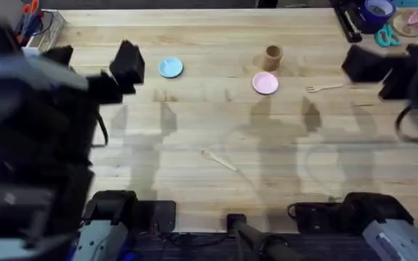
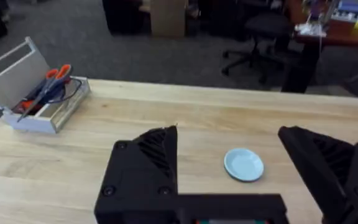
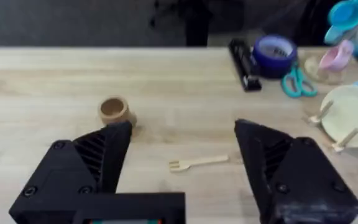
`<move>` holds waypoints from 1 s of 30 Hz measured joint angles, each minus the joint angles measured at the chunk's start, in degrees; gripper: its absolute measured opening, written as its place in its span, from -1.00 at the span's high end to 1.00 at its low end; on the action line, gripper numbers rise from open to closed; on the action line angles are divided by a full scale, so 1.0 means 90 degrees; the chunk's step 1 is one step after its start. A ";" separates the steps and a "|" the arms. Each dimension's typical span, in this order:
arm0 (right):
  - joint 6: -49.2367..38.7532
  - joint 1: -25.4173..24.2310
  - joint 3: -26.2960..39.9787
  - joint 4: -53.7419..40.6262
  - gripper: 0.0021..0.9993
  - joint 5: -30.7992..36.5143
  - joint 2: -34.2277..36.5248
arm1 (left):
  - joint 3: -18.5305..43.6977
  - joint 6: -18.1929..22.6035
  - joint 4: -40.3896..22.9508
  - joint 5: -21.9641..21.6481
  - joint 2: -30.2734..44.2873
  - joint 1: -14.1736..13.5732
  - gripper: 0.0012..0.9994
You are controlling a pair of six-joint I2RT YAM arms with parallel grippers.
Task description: Pick up a utensil and set it on the pink plate, then put the other utensil in the container.
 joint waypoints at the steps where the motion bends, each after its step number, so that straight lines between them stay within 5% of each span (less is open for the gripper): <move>1: -0.0011 -0.0004 0.0397 -0.0336 -0.99 -0.0034 0.0330 | 0.0293 0.0004 -0.0218 0.0027 0.0281 0.0000 -0.98; 9: -0.0032 -0.0004 0.3668 -0.3123 -0.99 -0.0173 0.2802 | 0.2963 0.0233 -0.2539 0.0628 0.2607 0.0000 -0.98; 15: -0.0033 -0.0004 0.5162 -0.4392 -0.99 -0.0197 0.3781 | 0.4451 0.0276 -0.3820 0.0808 0.3641 0.0000 -0.98; 20: -0.0086 -0.0004 0.5712 -0.5099 -0.99 -0.0200 0.4162 | 0.5052 0.0444 -0.4511 0.0992 0.4150 0.0000 -0.99; 30: -0.0255 -0.0004 0.5764 -0.5267 -0.99 -0.0200 0.4249 | 0.5106 0.0548 -0.4625 0.1113 0.4443 0.0000 -0.99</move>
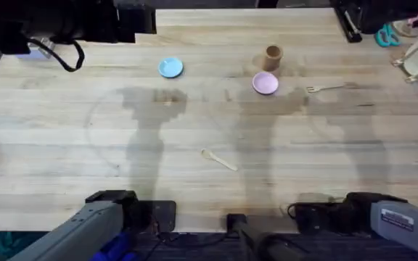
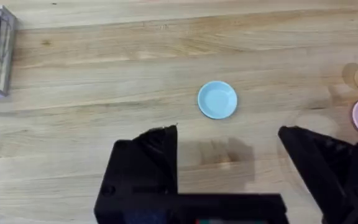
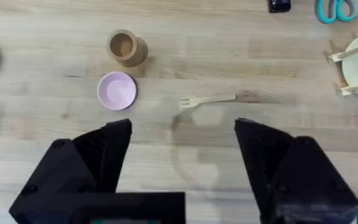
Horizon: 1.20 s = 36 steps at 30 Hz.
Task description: Pick up a utensil and set it on the pink plate, then put the other utensil in the container.
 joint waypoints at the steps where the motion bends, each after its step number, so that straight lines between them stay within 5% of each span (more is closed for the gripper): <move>1: -0.0075 0.0000 0.0002 0.0000 -0.99 0.0000 0.0000 | 0.0000 0.0002 -0.0002 0.0000 0.0000 0.0000 -0.99; 13: -0.1199 0.0000 0.0002 -0.0019 -0.99 0.0187 0.0000 | 0.0000 0.0017 -0.0005 0.0002 0.0000 0.0000 -0.99; 21: -0.3114 -0.0149 0.0042 0.0154 -0.99 0.0296 0.0200 | 0.0000 0.0017 -0.0010 0.0000 0.0000 0.0000 -0.99; 36: -0.7252 -0.0529 0.0061 0.1139 -0.99 0.0245 0.1780 | 0.0000 0.0017 -0.0012 0.0000 0.0000 0.0000 -0.99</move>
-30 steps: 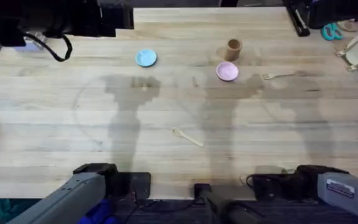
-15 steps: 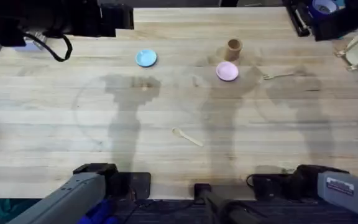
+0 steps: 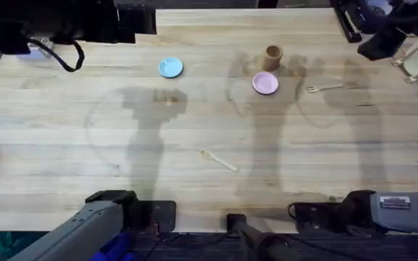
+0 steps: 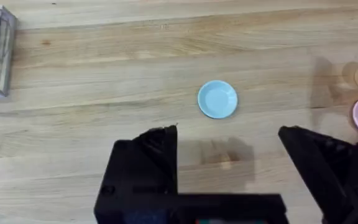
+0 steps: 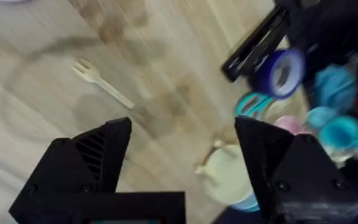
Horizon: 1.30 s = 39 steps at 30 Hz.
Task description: Pick up a utensil and set it on the pink plate, then put the other utensil in the container.
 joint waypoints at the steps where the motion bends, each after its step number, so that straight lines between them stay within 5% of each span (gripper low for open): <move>1: -0.0273 0.0000 0.0000 0.0014 -0.99 0.0000 0.0036 | 0.0000 0.0000 0.0000 0.0002 0.0000 0.0000 -0.99; 11: -0.1550 0.0000 0.0000 -0.0306 -0.99 0.0000 0.0221 | 0.0000 0.0000 0.0000 0.0002 0.0000 0.0000 -0.99; 28: -0.1703 0.0000 0.0000 -0.0918 -0.99 -0.0084 0.0252 | 0.0000 0.0000 -0.0024 0.0002 0.0000 0.0000 -0.99; 39: -0.1716 0.0000 0.0000 -0.0813 -0.99 -0.0097 0.1204 | 0.0000 0.0000 -0.0024 0.0002 0.0000 0.0000 -0.99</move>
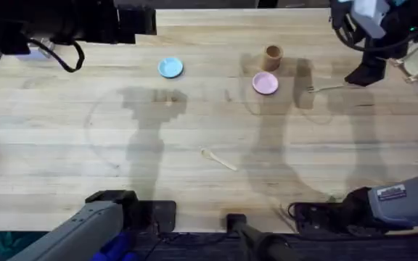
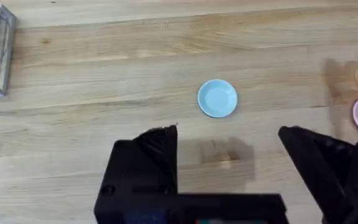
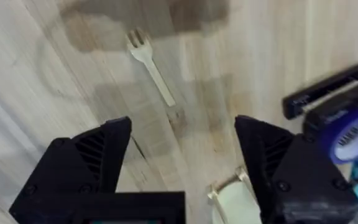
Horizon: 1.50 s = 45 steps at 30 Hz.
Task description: Pick up a utensil and set it on the pink plate, then put the other utensil in the container.
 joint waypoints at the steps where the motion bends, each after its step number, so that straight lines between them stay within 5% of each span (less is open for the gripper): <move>1: -0.0002 0.0000 0.0000 0.0004 -0.99 -0.0002 0.0074 | 0.0001 0.0000 0.0000 0.0000 0.0000 0.0000 -0.99; 18: -0.0960 -0.0007 0.0000 -0.0162 -0.99 -0.0424 0.0981 | 0.0000 0.0000 0.0000 -0.0001 0.0000 0.0000 -0.99; 45: -0.1008 -0.0056 0.0019 -0.0042 -0.99 -0.0503 0.1924 | 0.0000 0.0000 0.0005 -0.0002 0.0000 0.0000 -0.99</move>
